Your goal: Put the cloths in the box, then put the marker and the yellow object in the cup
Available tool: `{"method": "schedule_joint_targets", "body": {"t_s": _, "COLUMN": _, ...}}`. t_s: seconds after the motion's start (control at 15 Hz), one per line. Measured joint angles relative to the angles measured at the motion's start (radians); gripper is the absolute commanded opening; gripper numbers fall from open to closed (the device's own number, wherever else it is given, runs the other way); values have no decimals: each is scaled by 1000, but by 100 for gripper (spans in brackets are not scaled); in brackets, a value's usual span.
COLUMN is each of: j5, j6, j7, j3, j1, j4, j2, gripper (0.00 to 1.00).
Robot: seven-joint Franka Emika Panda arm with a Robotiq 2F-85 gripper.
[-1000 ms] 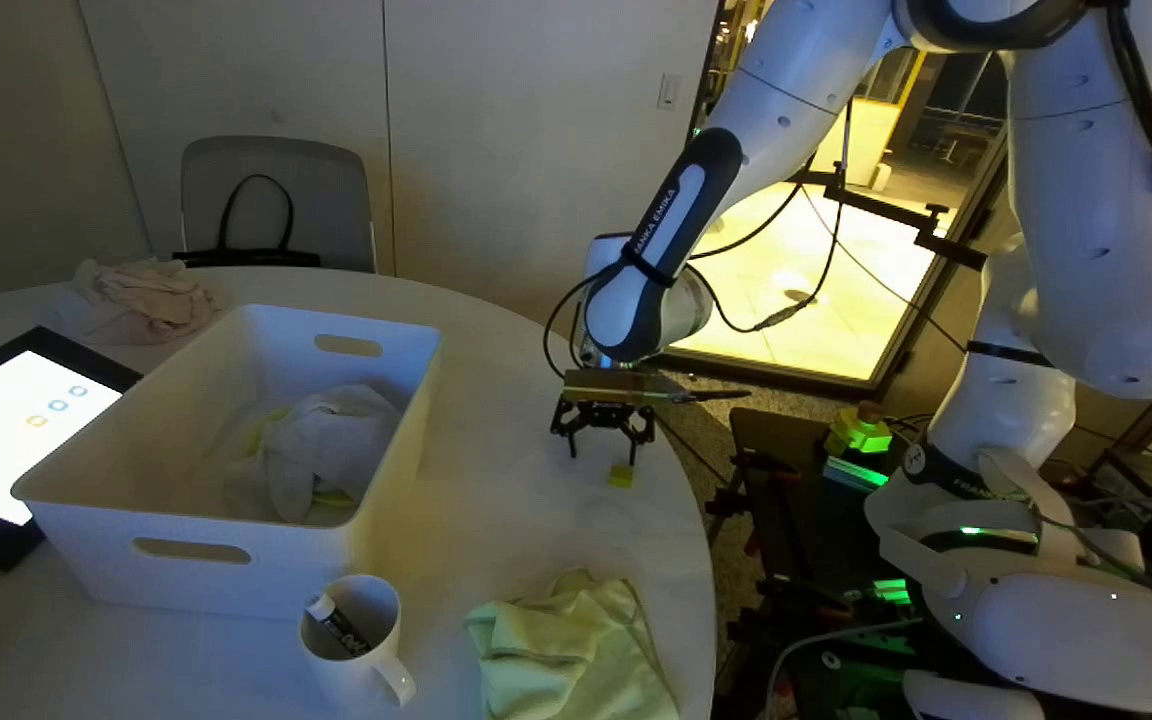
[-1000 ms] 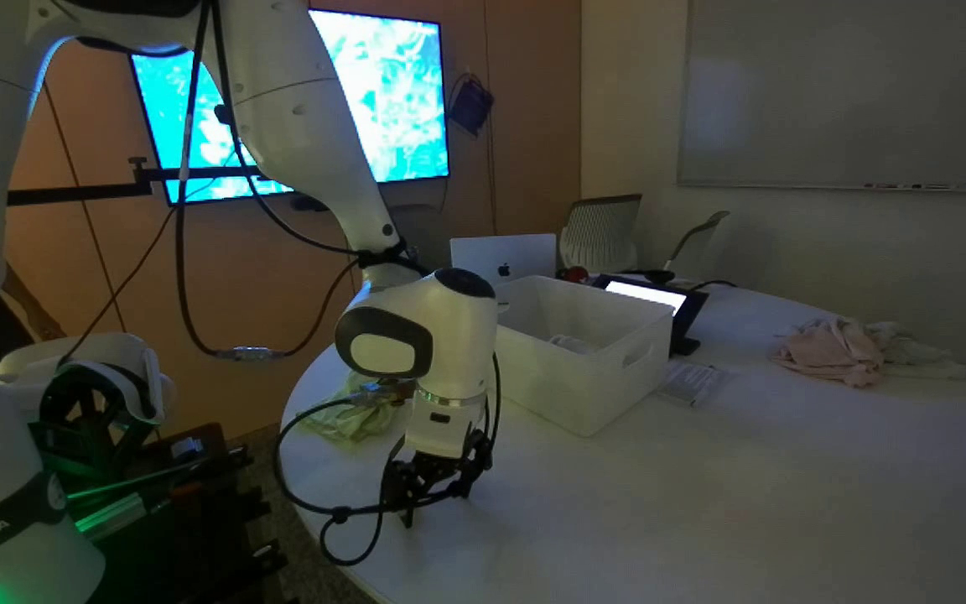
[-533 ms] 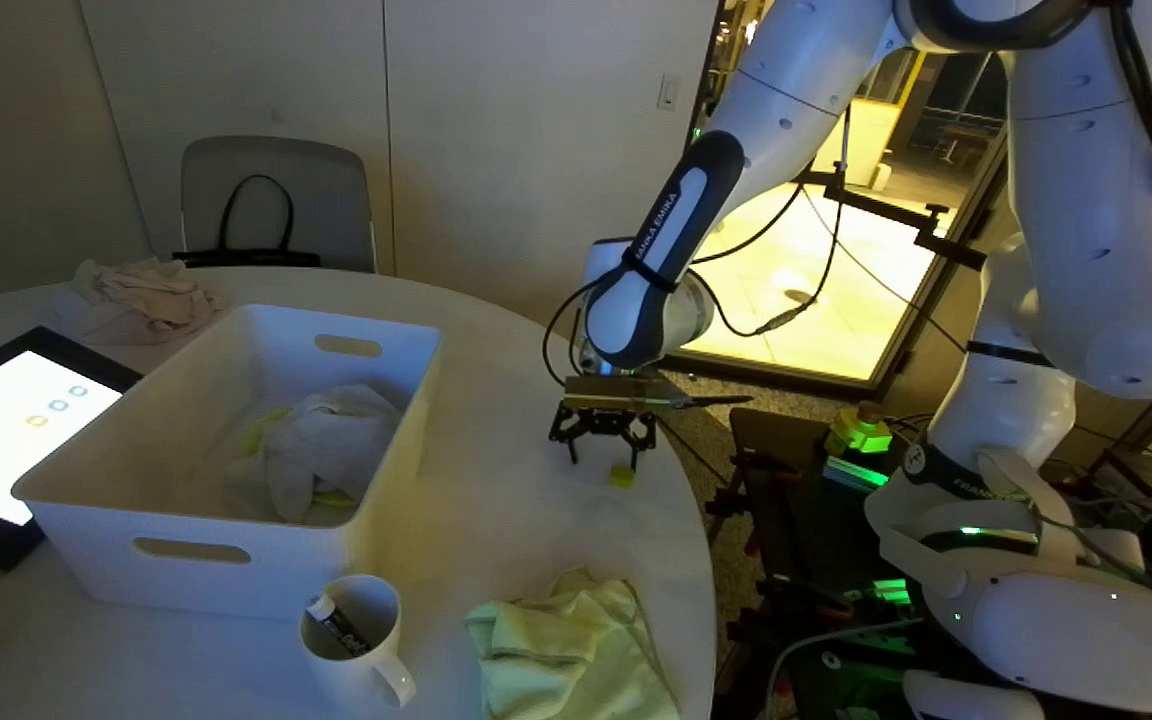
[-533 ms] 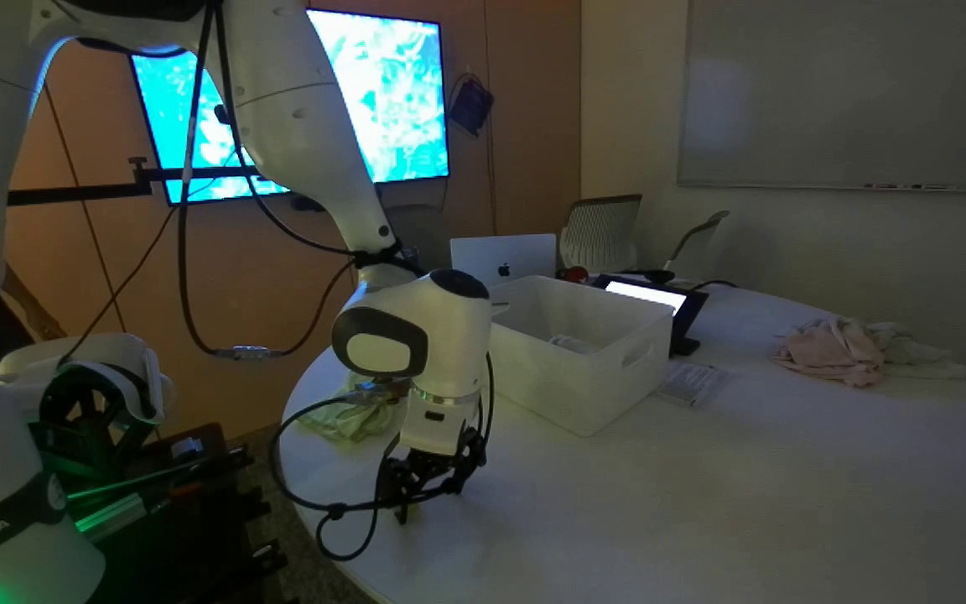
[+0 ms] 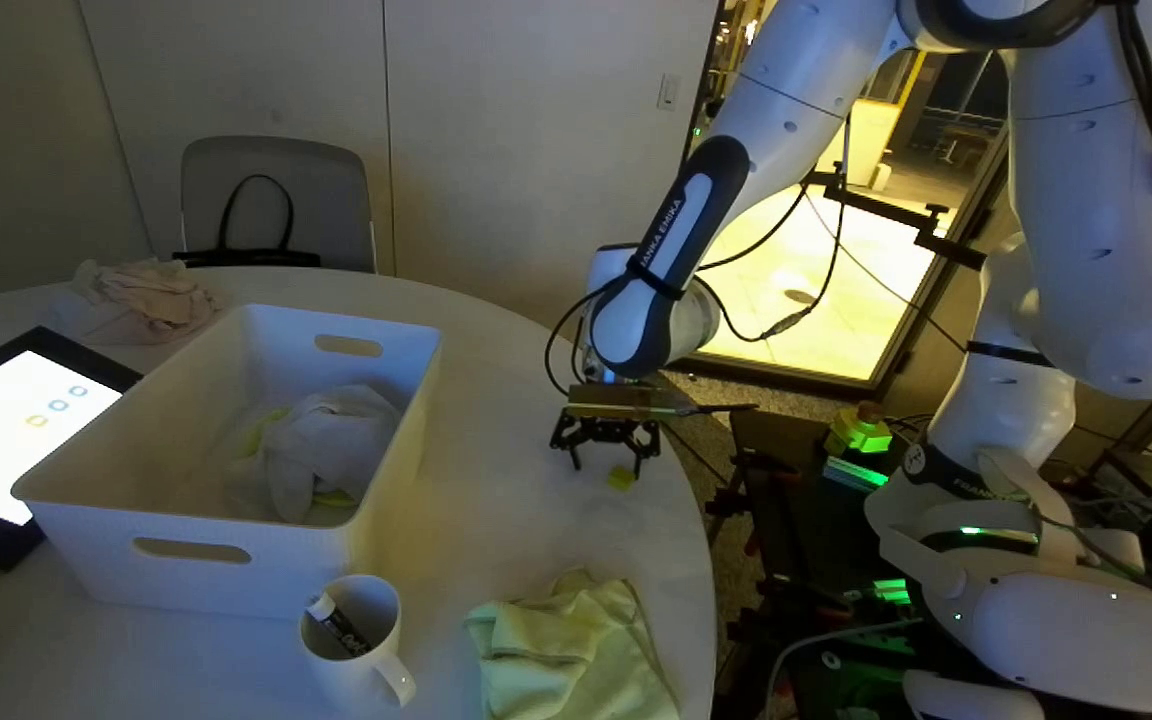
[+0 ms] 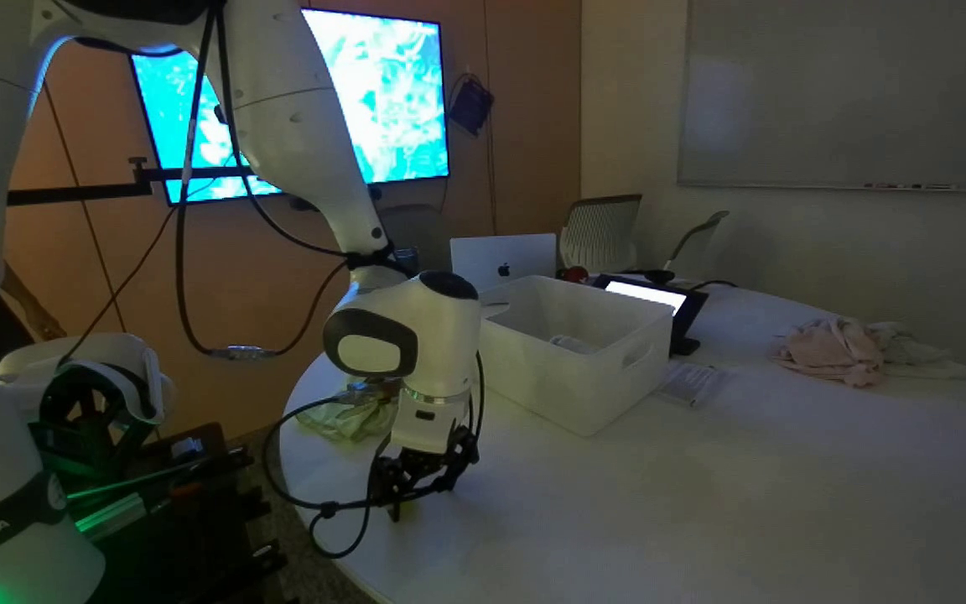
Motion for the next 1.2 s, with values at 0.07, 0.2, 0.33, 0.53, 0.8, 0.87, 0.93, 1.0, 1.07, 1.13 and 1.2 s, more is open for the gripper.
{"method": "schedule_joint_targets", "body": {"t_s": 0.07, "j5": 0, "j6": 2, "j7": 0, "j3": 0, "j1": 1, "j4": -3, "j2": -1, "gripper": 100}}
{"method": "schedule_joint_targets", "body": {"t_s": 0.2, "j5": 2, "j6": 6, "j7": 0, "j3": 2, "j1": 4, "j4": -9, "j2": -4, "gripper": 100}}
{"method": "schedule_joint_targets", "body": {"t_s": 0.33, "j5": 2, "j6": 9, "j7": 0, "j3": 3, "j1": 7, "j4": -14, "j2": -6, "gripper": 100}}
{"method": "schedule_joint_targets", "body": {"t_s": 0.53, "j5": 4, "j6": 15, "j7": 1, "j3": 5, "j1": 14, "j4": -23, "j2": -9, "gripper": 100}}
{"method": "schedule_joint_targets", "body": {"t_s": 0.8, "j5": 38, "j6": 23, "j7": 1, "j3": 22, "j1": 17, "j4": -49, "j2": -20, "gripper": 100}}
{"method": "schedule_joint_targets", "body": {"t_s": 0.87, "j5": 48, "j6": 23, "j7": 1, "j3": 28, "j1": 18, "j4": -55, "j2": -24, "gripper": 100}}
{"method": "schedule_joint_targets", "body": {"t_s": 0.93, "j5": 60, "j6": 23, "j7": 1, "j3": 34, "j1": 18, "j4": -61, "j2": -27, "gripper": 100}}
{"method": "schedule_joint_targets", "body": {"t_s": 1.0, "j5": 71, "j6": 23, "j7": 1, "j3": 39, "j1": 19, "j4": -66, "j2": -28, "gripper": 100}}
{"method": "schedule_joint_targets", "body": {"t_s": 1.07, "j5": 82, "j6": 24, "j7": 1, "j3": 44, "j1": 19, "j4": -68, "j2": -29, "gripper": 100}}
{"method": "schedule_joint_targets", "body": {"t_s": 1.13, "j5": 91, "j6": 24, "j7": 1, "j3": 47, "j1": 19, "j4": -70, "j2": -29, "gripper": 100}}
{"method": "schedule_joint_targets", "body": {"t_s": 1.2, "j5": 101, "j6": 25, "j7": 1, "j3": 50, "j1": 19, "j4": -71, "j2": -29, "gripper": 100}}
